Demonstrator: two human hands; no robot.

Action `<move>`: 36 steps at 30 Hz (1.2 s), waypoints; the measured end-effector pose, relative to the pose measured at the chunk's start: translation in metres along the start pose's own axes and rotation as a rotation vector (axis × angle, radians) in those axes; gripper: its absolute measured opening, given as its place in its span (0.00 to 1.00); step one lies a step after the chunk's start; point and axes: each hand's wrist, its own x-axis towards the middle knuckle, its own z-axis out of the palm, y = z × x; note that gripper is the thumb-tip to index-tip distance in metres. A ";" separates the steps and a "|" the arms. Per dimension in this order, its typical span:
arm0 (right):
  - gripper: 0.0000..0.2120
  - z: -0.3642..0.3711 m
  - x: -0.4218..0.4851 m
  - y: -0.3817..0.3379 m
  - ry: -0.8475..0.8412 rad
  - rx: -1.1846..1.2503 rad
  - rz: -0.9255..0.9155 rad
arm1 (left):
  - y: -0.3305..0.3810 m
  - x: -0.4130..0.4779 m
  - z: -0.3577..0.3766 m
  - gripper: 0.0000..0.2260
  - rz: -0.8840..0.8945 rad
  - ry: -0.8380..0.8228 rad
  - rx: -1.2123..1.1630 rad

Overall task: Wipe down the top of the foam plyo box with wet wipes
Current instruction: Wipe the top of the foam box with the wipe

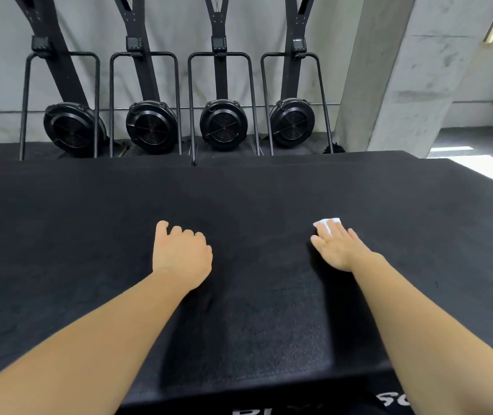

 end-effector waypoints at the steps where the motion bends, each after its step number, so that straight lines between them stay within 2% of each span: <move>1: 0.25 0.002 0.003 -0.002 0.014 -0.001 0.021 | 0.000 0.007 0.003 0.15 -0.004 -0.013 -0.012; 5: 0.28 0.018 0.005 -0.037 0.107 -0.006 -0.006 | 0.007 0.031 0.013 0.16 -0.011 -0.037 -0.062; 9: 0.28 0.039 -0.003 -0.092 0.147 -0.037 -0.176 | 0.015 0.055 0.019 0.13 -0.062 -0.024 -0.103; 13: 0.30 0.063 -0.009 -0.143 0.059 -0.104 -0.345 | 0.008 0.067 0.030 0.12 -0.107 -0.011 -0.098; 17: 0.27 0.055 0.007 -0.144 -0.044 -0.108 -0.475 | 0.006 0.065 0.044 0.11 -0.096 0.058 -0.029; 19: 0.23 0.040 0.021 -0.122 -0.005 -0.012 -0.434 | 0.008 0.065 0.048 0.14 -0.094 0.073 -0.021; 22: 0.21 0.017 0.041 -0.073 0.076 0.025 -0.270 | 0.010 0.068 0.052 0.17 -0.087 0.082 -0.018; 28: 0.23 -0.008 0.066 -0.012 0.064 0.007 -0.044 | 0.010 0.068 0.054 0.19 -0.067 0.071 -0.024; 32: 0.28 -0.002 0.068 -0.032 0.103 -0.041 0.070 | 0.011 0.069 0.054 0.19 -0.061 0.072 -0.017; 36: 0.31 0.020 0.052 -0.094 0.149 -0.067 -0.009 | 0.011 0.069 0.055 0.19 -0.062 0.076 -0.005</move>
